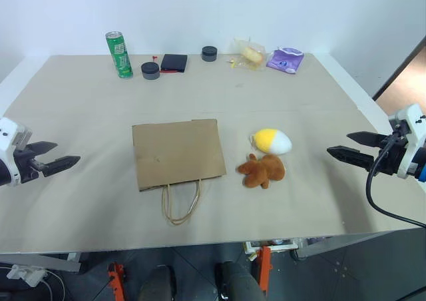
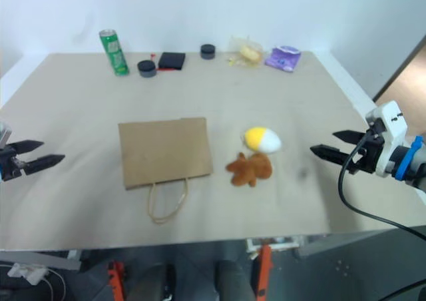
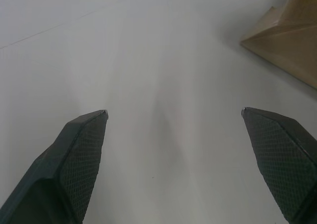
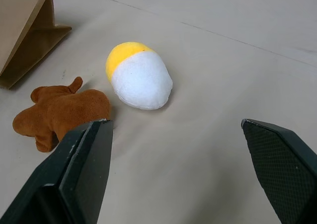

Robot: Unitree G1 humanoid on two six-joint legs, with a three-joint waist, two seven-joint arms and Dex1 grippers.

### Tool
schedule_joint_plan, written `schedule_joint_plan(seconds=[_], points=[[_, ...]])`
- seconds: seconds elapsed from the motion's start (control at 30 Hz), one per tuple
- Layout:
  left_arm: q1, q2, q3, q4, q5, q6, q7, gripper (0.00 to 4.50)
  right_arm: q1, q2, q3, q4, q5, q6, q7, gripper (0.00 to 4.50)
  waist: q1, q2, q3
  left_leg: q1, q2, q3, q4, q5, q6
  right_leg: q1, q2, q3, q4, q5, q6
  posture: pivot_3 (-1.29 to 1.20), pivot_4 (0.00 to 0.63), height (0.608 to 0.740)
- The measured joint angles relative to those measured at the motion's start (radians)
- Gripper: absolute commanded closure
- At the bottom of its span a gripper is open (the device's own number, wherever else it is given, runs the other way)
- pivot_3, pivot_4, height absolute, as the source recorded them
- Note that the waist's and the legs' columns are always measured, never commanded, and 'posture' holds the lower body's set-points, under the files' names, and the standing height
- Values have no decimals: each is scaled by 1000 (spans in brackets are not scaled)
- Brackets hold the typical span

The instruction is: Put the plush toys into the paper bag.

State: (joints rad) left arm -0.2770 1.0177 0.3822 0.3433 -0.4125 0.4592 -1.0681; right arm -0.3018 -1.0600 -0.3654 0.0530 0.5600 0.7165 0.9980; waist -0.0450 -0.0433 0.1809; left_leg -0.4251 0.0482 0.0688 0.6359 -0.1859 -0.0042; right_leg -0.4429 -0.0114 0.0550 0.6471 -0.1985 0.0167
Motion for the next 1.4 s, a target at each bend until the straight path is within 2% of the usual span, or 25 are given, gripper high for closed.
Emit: schedule_joint_plan(seconds=[0.5,0.77,0.83,0.87,0.9,0.93,0.97,1.17,1.3,1.33,1.37,1.4], points=[[-27,-10,0,1,-23,7,0,41,0,0,-1,12,5,0,-2,0,0,0,0,0,0,0,0,0,0,0,0,0,0,0,0,0,150,740],[-66,-41,-27,9,-22,5,8,41,42,2,-46,9,18,5,1,0,0,0,0,0,0,0,0,0,0,1,0,0,0,0,1,0,150,740],[-84,-63,-26,1,-39,4,-8,41,67,16,-71,-26,45,5,21,0,1,0,0,0,0,-1,0,0,0,1,0,0,0,1,1,0,150,740],[-90,-93,-36,-49,-62,5,-31,41,67,38,-86,-104,130,41,46,0,1,1,0,0,0,-1,0,0,0,1,1,0,0,1,2,0,150,740],[-91,-100,-42,-65,-69,5,-39,41,66,41,-87,-127,150,49,53,0,1,1,1,0,0,-1,0,0,0,1,1,1,0,2,3,0,150,740],[-109,-137,-95,-168,-104,5,-83,41,38,46,-86,-266,267,95,83,0,1,2,1,-1,-1,-1,1,0,0,1,1,1,1,4,7,0,150,740],[-122,-147,-126,-225,-119,4,-104,41,12,41,-86,-338,314,110,96,0,1,2,1,-1,0,-2,2,0,0,1,2,1,1,4,7,0,150,740],[-191,-206,-183,-331,-137,-41,-130,41,-47,16,-47,-493,442,156,106,0,1,-2,-1,-1,0,-3,2,0,0,2,3,1,0,1,2,0,150,740],[-160,-286,-275,-406,-47,-268,-146,41,-57,22,26,-522,465,160,117,0,2,-2,-1,-1,0,-3,3,0,0,3,3,2,0,1,3,0,150,740],[-103,-317,-322,-405,30,-526,-215,41,-16,22,63,-518,422,140,128,0,2,-2,-1,-1,0,-2,2,0,0,2,3,3,0,1,3,0,150,740],[-100,-318,-325,-405,34,-542,-220,41,-15,22,64,-518,420,139,129,0,2,-1,-1,-1,0,-2,2,0,0,2,3,3,0,1,3,0,150,740],[-88,-328,-342,-377,76,-738,-270,41,-8,22,74,-519,406,124,132,0,2,-1,-1,-1,0,-2,2,0,0,2,3,3,0,1,3,0,150,740]])
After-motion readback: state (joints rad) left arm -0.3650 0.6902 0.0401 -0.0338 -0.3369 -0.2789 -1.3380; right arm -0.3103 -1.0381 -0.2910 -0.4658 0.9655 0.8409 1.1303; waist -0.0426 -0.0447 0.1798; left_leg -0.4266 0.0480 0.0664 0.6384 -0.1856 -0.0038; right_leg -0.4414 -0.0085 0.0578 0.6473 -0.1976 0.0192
